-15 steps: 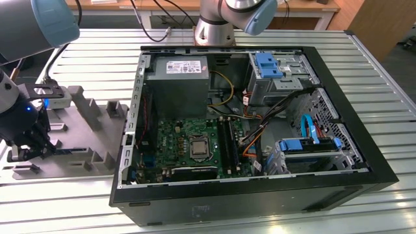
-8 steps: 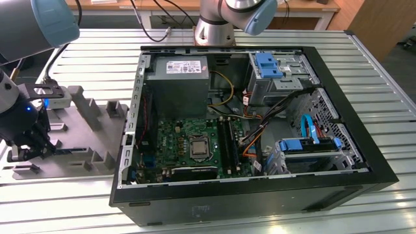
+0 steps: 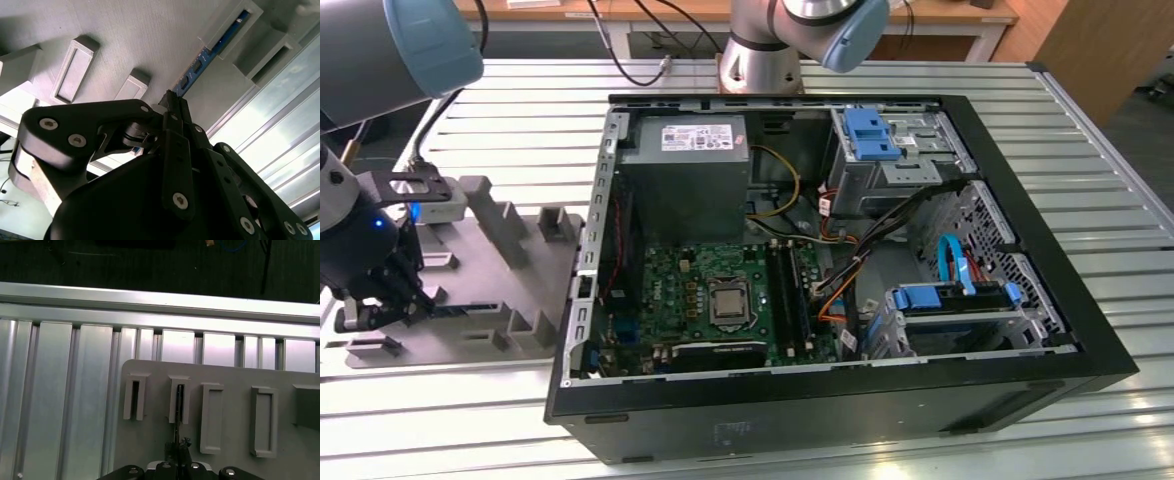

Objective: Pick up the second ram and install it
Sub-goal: 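Pick up the second ram and move it above second insertion slot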

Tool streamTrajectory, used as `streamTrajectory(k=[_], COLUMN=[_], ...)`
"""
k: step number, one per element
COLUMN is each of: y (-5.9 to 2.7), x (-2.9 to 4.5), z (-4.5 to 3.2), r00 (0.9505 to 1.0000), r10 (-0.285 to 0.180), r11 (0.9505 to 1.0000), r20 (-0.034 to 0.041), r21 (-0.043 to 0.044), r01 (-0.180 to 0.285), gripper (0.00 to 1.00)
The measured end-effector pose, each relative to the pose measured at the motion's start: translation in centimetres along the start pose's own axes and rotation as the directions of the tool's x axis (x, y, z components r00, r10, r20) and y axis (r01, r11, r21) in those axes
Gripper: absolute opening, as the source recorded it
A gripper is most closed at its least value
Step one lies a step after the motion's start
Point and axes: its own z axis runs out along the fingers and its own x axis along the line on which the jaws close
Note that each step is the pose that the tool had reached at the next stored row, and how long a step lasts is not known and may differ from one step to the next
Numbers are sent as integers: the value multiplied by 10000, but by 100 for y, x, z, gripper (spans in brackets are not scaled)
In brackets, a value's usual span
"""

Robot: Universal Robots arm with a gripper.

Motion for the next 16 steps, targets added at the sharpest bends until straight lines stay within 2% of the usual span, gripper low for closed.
streamTrajectory(k=[3,9,13,16], y=[0,0,2,2], x=[0,0,-2,-2], z=[0,-2,-51,-50], r00=[9998,9998,9997,9996], r10=[177,222,233,267], r11=[9998,9998,9997,9996], r20=[8,11,12,15], r21=[5,8,8,9], r01=[-177,-222,-233,-267], gripper=[13,13,13,13])
